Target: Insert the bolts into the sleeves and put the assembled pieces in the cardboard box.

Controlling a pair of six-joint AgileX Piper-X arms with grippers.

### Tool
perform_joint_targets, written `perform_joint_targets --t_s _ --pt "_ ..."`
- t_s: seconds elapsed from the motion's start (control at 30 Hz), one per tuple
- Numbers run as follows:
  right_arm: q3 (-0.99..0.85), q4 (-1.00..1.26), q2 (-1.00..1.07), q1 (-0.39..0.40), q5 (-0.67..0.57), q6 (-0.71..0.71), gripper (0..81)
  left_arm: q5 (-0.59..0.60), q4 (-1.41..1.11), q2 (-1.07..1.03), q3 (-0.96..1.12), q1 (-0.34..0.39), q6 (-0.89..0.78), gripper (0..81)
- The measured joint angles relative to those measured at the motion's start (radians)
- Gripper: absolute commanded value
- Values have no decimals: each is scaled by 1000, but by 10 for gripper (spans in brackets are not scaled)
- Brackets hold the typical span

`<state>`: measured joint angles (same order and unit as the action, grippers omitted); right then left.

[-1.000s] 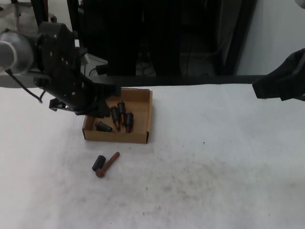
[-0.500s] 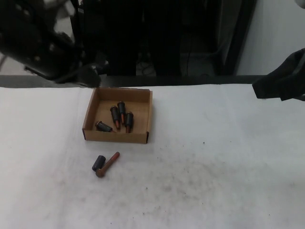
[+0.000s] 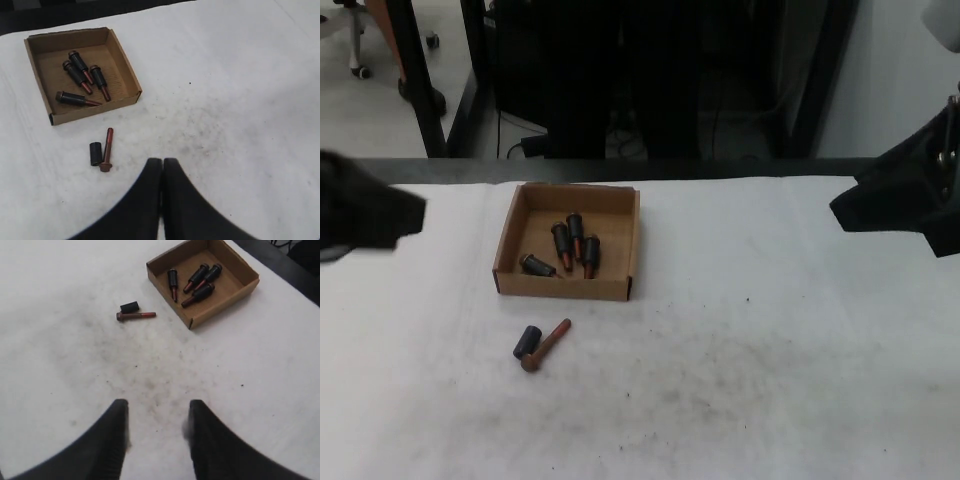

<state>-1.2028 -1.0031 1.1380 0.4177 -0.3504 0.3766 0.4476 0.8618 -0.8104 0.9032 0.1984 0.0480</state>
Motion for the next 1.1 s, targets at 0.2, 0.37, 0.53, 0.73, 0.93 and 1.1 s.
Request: perform_joint_targets --t_s 0.2,0.37,0.53,0.73,0.93,1.1 --pt "0 84 88 7 -16 92 384 -4 -1 251 -98 0 -19 8" --pt "0 205 227 35 -18 192 384 -4 -3 368 -107 0 -19 8" --pt "0 367 355 70 -18 298 354 -31 -2 430 -107 0 -19 8" --pt "-13 473 516 149 -5 384 272 -134 -2 434 -108 0 -19 8" --pt "-70 510 674 269 115 600 315 -237 -2 434 -108 0 -19 8" --pt "-106 572 780 331 146 801 315 -268 -2 434 -108 0 -19 8"
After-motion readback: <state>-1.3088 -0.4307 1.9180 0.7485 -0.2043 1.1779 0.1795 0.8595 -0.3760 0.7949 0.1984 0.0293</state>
